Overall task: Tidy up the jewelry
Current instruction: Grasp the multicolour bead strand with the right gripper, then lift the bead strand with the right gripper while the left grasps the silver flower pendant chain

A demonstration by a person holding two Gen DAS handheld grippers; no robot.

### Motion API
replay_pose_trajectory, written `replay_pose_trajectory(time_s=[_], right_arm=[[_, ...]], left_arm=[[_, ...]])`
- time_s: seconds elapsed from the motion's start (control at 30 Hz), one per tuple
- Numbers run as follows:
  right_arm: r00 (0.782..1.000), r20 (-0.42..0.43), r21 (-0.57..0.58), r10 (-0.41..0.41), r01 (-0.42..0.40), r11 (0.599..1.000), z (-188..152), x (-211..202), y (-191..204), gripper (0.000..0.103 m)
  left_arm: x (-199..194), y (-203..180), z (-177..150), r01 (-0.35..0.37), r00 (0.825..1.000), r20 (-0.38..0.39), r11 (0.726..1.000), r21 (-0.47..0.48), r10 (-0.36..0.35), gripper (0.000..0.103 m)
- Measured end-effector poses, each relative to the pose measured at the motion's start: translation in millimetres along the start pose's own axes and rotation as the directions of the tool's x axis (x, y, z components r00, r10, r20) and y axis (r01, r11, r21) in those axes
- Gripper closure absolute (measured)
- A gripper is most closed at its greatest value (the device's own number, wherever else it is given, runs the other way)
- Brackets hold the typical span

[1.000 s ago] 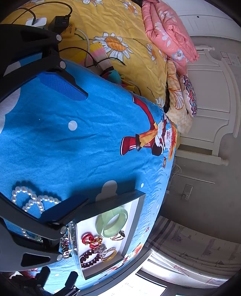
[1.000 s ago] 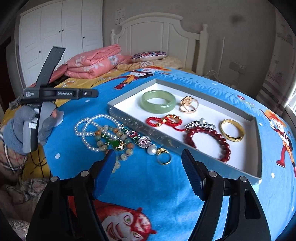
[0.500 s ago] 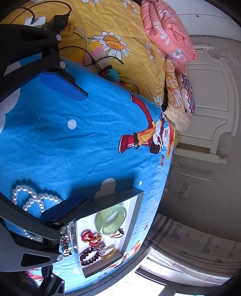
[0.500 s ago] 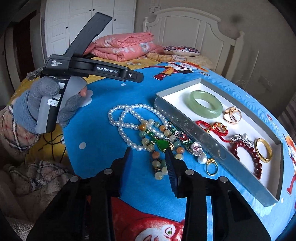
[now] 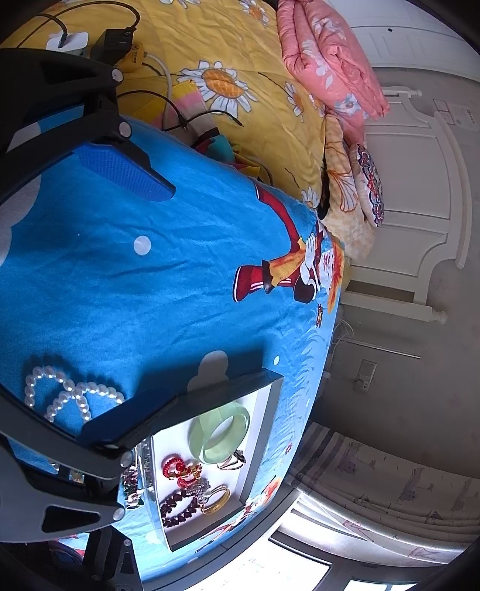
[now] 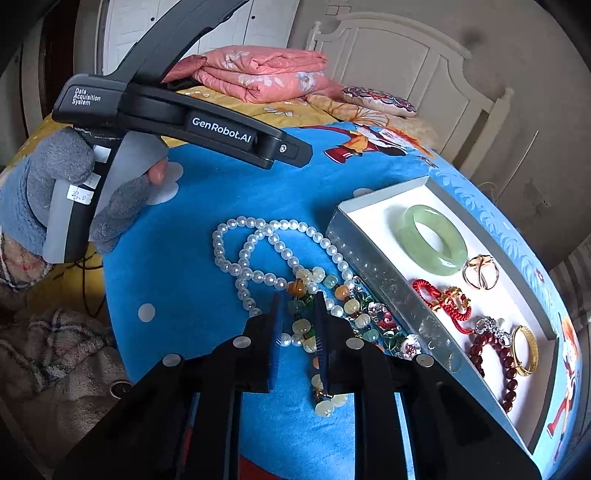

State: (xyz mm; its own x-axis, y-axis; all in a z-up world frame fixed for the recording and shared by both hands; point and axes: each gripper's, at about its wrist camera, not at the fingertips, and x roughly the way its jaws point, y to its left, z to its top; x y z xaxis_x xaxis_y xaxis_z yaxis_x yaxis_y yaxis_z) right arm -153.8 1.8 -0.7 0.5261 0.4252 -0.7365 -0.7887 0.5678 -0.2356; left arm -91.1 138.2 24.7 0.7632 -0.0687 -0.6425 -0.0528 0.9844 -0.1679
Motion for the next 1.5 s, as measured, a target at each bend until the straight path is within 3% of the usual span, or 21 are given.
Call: replay_pose_trajectory(time_s=[0.07,0.2,0.47,0.63,0.83,1.0,1.17,1.3,1.4,1.5], right_arm=[[1.000,0.015,0.010,-0.013,0.012,1.000,-2.4,-3.6,-1.6,0.093],[0.993,0.121,0.103,-0.008,-0.004,0.995,-10.2,-33.6,-21.9,0.093],[0.948,0.311,0.345,-0.069,-0.045,0.938,-42.2,-102.4,-80.0,0.093],[0.931,0.345,0.403,-0.118,-0.034,0.914,-58.5,-122.4,-96.8,0.092],[0.927,0.346,0.444,-0.142,-0.028,0.896,-79.4,-131.5,-106.7,0.092],[0.927,0.347,0.472,-0.144,-0.040,0.881,-90.0,-128.9,-114.1,0.092],[0.920,0.361,0.497,-0.154,-0.050,0.866,-99.9,-131.9,-120.9,0.092],[0.916,0.367,0.512,-0.164,-0.052,0.858,-108.0,-136.2,-121.8,0.092],[0.914,0.369,0.522,-0.165,-0.057,0.851,-113.2,-137.1,-122.3,0.092],[0.914,0.370,0.530,-0.164,-0.063,0.846,-115.9,-136.5,-122.3,0.092]], left_arm=[[0.1,-0.5,-0.1,0.002,1.000,-0.003,1.000,0.004,-0.002,0.003],[0.1,-2.7,0.9,0.006,1.000,-0.013,1.000,0.018,-0.006,0.003],[-21.7,-38.4,-13.7,0.010,1.000,0.023,0.986,0.165,-0.014,0.003],[-36.6,-87.1,-28.7,0.046,0.997,0.044,0.940,0.338,-0.065,0.003],[-33.4,-136.3,-44.7,0.105,0.992,0.004,0.850,0.517,-0.125,0.020],[-16.6,-158.8,-50.4,0.142,0.990,-0.064,0.794,0.591,-0.129,0.033],[4.4,-171.7,-50.5,0.184,0.983,-0.131,0.759,0.624,-0.131,0.033],[10.7,-175.9,-49.9,0.180,0.983,-0.142,0.730,0.659,-0.114,0.027],[13.6,-174.0,-49.5,0.219,0.974,-0.186,0.726,0.652,-0.127,0.024],[21.1,-172.0,-50.2,0.271,0.959,-0.241,0.738,0.618,-0.150,0.025]])
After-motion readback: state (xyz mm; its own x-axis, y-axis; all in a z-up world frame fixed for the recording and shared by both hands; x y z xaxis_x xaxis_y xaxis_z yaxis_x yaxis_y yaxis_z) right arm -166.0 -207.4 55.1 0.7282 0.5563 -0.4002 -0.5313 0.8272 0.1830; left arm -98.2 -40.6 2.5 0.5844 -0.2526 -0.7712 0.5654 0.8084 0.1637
